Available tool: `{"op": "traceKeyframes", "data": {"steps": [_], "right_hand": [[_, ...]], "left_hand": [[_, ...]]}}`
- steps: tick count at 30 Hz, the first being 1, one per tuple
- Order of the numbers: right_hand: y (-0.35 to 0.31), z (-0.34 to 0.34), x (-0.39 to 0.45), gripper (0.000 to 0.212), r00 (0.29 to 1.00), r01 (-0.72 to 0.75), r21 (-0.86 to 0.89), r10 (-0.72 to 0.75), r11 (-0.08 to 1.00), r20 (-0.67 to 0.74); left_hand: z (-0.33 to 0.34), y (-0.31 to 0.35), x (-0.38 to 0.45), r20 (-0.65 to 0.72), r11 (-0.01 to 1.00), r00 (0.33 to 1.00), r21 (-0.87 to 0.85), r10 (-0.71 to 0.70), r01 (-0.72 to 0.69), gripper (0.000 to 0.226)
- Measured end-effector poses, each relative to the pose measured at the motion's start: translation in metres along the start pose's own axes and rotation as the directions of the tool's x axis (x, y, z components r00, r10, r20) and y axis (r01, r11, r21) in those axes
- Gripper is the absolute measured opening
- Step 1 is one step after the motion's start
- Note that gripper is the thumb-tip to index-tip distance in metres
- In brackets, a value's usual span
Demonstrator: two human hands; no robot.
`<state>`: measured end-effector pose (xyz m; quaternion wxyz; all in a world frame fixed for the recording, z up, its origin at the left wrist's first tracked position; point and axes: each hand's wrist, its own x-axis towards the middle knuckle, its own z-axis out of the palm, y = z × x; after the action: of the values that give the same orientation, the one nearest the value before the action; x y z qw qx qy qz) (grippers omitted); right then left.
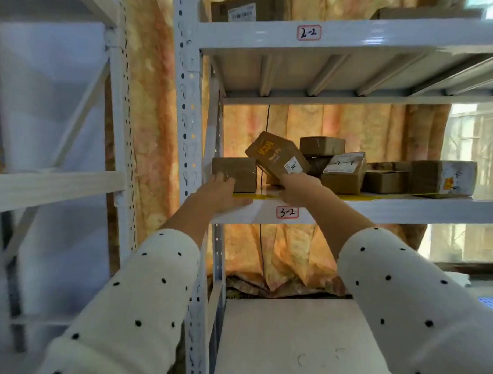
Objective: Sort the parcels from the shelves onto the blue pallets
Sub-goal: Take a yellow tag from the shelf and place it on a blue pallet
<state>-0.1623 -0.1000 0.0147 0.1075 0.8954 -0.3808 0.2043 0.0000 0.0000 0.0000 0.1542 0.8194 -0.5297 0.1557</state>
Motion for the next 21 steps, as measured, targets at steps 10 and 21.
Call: {"op": "traceKeyframes", "data": {"steps": [10,21], "right_hand": [[-0.005,0.004,0.035,0.032,0.977,0.045,0.059,-0.057,0.997,0.208],[0.001,0.007,0.043,0.025,0.985,0.107,0.115,-0.121,0.988,0.124]], "left_hand": [[-0.012,-0.011,0.034,0.250,0.996,0.965,0.012,0.077,-0.083,0.101],[-0.013,-0.009,0.038,0.277,0.998,0.960,0.045,0.031,-0.046,0.088]]}}
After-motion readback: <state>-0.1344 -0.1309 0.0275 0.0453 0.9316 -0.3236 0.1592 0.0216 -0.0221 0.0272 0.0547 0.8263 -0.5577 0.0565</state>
